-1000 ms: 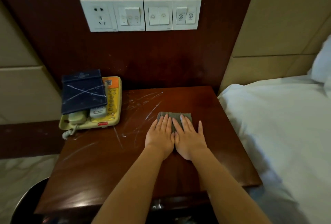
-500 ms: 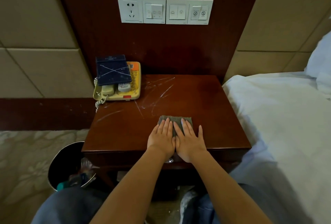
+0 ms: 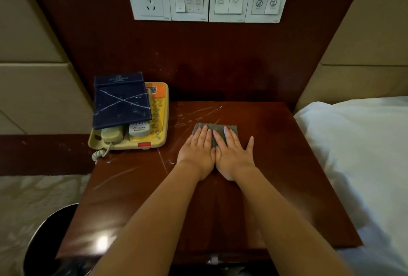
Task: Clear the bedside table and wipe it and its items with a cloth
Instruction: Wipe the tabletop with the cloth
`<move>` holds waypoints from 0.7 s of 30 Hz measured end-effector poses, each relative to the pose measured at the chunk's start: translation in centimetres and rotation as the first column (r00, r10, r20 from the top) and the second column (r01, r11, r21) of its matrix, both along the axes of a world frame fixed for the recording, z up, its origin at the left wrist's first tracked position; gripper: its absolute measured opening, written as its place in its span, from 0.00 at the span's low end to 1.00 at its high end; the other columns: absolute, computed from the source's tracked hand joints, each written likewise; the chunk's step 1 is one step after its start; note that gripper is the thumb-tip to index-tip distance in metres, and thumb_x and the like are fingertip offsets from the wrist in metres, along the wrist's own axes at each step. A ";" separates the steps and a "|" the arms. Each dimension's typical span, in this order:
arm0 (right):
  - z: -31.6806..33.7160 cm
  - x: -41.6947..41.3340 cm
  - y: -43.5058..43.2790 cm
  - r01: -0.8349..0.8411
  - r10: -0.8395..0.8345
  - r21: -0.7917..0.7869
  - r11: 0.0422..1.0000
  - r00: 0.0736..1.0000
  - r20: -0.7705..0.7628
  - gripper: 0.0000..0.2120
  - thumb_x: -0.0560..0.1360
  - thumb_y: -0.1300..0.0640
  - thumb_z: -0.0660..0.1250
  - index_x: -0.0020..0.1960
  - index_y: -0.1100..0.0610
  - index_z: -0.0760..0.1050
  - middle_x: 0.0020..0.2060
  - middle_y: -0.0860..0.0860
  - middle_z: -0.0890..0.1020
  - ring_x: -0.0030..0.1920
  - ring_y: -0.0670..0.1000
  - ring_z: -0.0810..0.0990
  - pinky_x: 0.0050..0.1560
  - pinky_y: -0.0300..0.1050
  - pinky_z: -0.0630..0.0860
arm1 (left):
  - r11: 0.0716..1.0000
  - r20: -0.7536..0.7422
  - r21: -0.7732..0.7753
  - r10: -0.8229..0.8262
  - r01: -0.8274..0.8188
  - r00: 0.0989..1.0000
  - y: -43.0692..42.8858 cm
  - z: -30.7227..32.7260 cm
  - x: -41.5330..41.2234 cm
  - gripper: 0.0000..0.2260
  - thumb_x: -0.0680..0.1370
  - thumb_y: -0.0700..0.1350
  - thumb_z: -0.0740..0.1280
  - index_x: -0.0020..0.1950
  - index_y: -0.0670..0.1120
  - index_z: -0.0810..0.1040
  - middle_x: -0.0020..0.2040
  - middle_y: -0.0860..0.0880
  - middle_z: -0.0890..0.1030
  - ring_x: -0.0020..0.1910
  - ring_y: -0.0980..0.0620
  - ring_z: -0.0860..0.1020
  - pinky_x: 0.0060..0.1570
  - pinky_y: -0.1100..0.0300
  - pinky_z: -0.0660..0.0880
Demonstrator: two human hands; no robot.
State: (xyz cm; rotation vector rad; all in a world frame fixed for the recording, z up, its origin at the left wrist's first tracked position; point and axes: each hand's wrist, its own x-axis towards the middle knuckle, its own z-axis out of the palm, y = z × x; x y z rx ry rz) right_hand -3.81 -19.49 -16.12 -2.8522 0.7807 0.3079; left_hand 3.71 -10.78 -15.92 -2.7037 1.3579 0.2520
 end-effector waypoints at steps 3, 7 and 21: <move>-0.1 3.9 -2.8 0.012 -0.012 -0.003 1.000 1.000 0.009 0.25 0.82 0.46 0.38 0.77 0.45 0.36 0.76 0.50 0.35 0.76 0.48 0.35 0.70 0.68 0.33 | 1.000 -0.013 -0.019 0.008 -0.008 1.000 -2.8 -0.2 3.9 0.24 0.83 0.51 0.39 0.77 0.43 0.36 0.77 0.46 0.36 0.76 0.51 0.38 0.74 0.56 0.40; -0.2 7.9 -5.9 0.032 -0.031 -0.005 0.999 0.998 0.051 0.24 0.82 0.47 0.38 0.77 0.45 0.37 0.76 0.50 0.37 0.76 0.48 0.36 0.70 0.67 0.33 | 0.999 0.006 -0.050 0.009 -0.009 1.000 -5.9 -0.5 8.0 0.24 0.83 0.51 0.38 0.77 0.43 0.37 0.77 0.47 0.37 0.76 0.52 0.38 0.75 0.55 0.41; 0.1 5.8 -3.9 0.022 -0.022 0.006 1.000 0.999 0.035 0.24 0.82 0.47 0.38 0.77 0.45 0.37 0.77 0.50 0.37 0.76 0.49 0.36 0.70 0.67 0.32 | 0.998 -0.026 -0.005 0.059 -0.059 0.998 -4.0 0.1 5.5 0.25 0.83 0.51 0.38 0.77 0.44 0.36 0.77 0.47 0.36 0.76 0.52 0.38 0.75 0.55 0.41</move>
